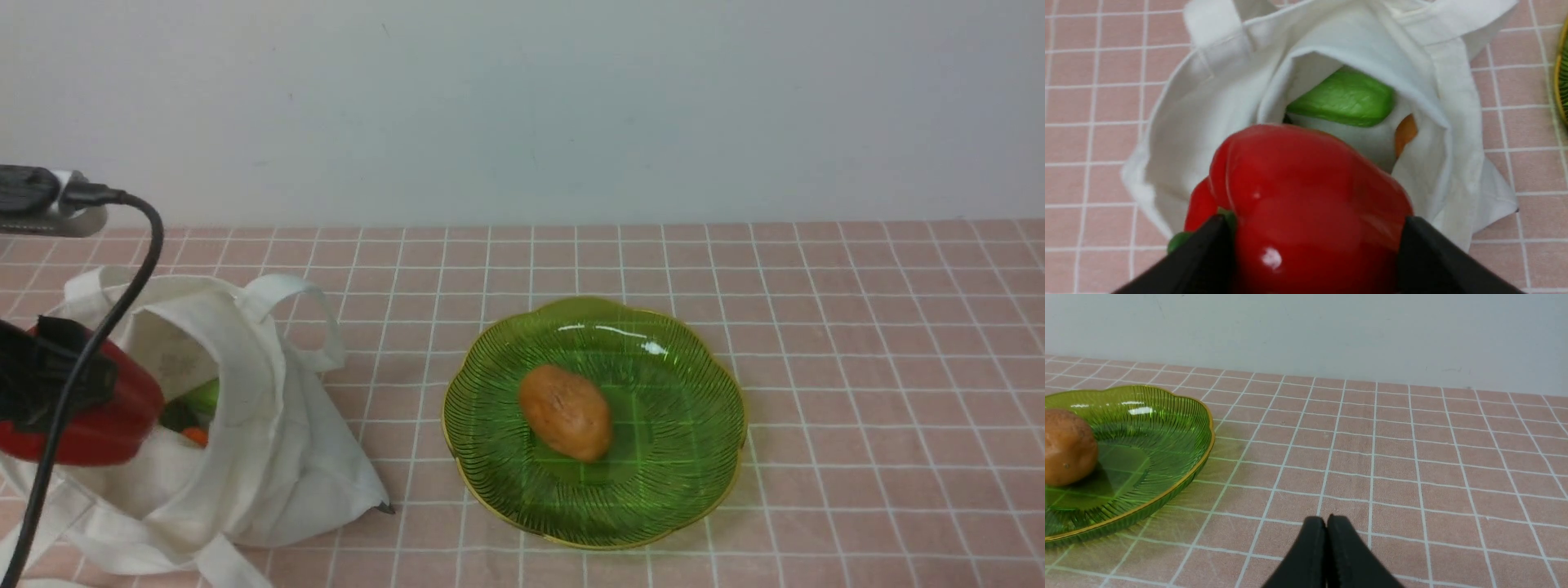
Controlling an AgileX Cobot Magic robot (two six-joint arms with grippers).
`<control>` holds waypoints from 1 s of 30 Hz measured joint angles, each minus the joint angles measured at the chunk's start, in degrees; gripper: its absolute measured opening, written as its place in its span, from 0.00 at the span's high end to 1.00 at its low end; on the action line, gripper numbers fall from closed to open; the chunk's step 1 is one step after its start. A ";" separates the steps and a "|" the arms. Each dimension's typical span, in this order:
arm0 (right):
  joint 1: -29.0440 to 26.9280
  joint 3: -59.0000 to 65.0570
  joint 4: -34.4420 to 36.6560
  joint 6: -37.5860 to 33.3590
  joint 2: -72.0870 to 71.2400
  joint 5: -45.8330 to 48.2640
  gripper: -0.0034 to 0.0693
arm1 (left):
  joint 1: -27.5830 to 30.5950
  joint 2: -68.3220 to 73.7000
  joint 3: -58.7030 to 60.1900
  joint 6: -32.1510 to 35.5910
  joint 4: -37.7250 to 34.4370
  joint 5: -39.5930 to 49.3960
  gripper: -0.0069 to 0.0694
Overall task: Take vegetables from bag on pink coffee tablecloth place on plate.
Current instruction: 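Take the red bell pepper out of the bag and place it on the plate with the left gripper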
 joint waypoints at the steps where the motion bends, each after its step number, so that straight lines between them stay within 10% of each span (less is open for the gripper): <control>1: 0.00 0.00 0.00 0.00 0.00 0.00 0.97 | 0.00 -0.95 0.00 -0.58 0.47 0.50 0.30; 6: 0.00 0.00 0.00 0.00 0.00 0.00 0.97 | 0.00 -6.42 0.00 0.90 -7.77 1.02 0.30; 18: 0.00 0.00 0.00 0.00 0.00 0.00 0.97 | -3.75 1.38 -0.17 41.49 -58.19 0.43 0.30; 30: 0.00 0.00 0.00 0.00 0.00 0.00 0.97 | -27.09 22.99 -3.96 44.29 -52.97 -13.36 0.30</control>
